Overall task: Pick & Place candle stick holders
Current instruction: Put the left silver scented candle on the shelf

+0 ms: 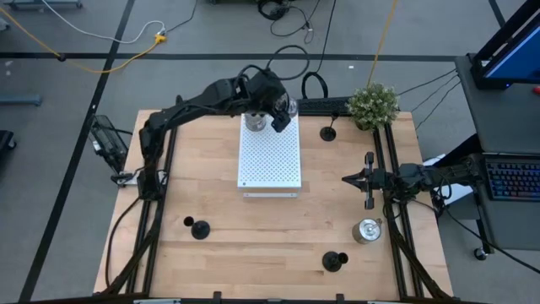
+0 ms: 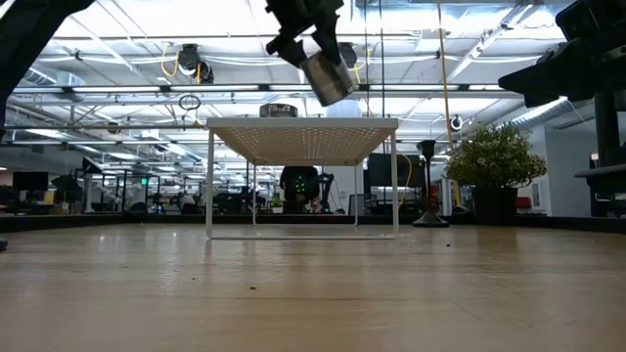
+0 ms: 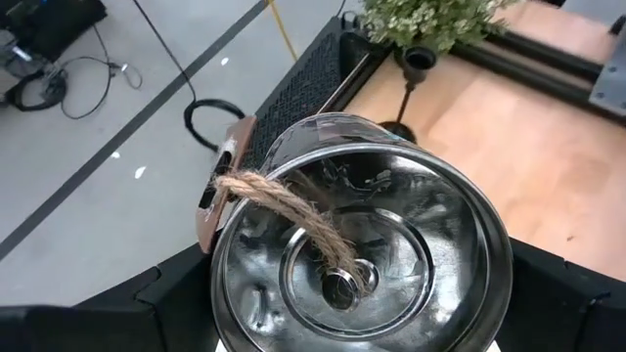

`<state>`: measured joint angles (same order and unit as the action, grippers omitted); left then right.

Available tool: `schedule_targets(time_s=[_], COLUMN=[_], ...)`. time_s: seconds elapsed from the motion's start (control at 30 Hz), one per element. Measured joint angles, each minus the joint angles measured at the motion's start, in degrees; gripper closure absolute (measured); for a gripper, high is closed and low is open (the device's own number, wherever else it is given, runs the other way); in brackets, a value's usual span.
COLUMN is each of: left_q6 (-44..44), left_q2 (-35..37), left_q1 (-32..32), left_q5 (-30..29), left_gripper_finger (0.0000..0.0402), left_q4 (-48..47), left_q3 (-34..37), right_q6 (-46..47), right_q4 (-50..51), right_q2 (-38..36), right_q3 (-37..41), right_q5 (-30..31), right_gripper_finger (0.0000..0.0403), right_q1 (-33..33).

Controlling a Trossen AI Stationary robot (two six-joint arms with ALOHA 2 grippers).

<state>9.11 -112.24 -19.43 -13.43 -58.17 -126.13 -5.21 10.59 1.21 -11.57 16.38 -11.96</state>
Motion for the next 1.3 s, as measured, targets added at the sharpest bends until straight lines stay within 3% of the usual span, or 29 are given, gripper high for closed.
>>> schedule_targets(time_s=[0.17, 0.47, 1.07, 1.3], left_q6=[0.1, 4.6, 6.0, 5.8], left_q2=[0.3, 0.5, -0.1, -0.7], left_q1=[1.8, 4.7, 3.1, 2.2], left_q5=[-0.5, -3.1, 1.4, 1.6], left_gripper_finger=[0.0046, 0.0046, 0.0046, 0.0046], left_q4=[-5.9, -28.6, -29.9, -28.5], left_q3=[0.0, 0.0, 0.3, 4.0], right_q6=[0.0, 0.0, 0.0, 0.0], right_q4=[0.0, 0.0, 0.0, 0.0], right_q2=[0.0, 0.0, 0.0, 0.0], right_q3=[0.0, 0.0, 0.0, 0.0], right_q5=[0.0, 0.0, 0.0, 0.0], right_gripper_finger=[0.0403, 0.0403, 0.0403, 0.0403], right_q1=[0.0, 0.0, 0.0, 0.0])
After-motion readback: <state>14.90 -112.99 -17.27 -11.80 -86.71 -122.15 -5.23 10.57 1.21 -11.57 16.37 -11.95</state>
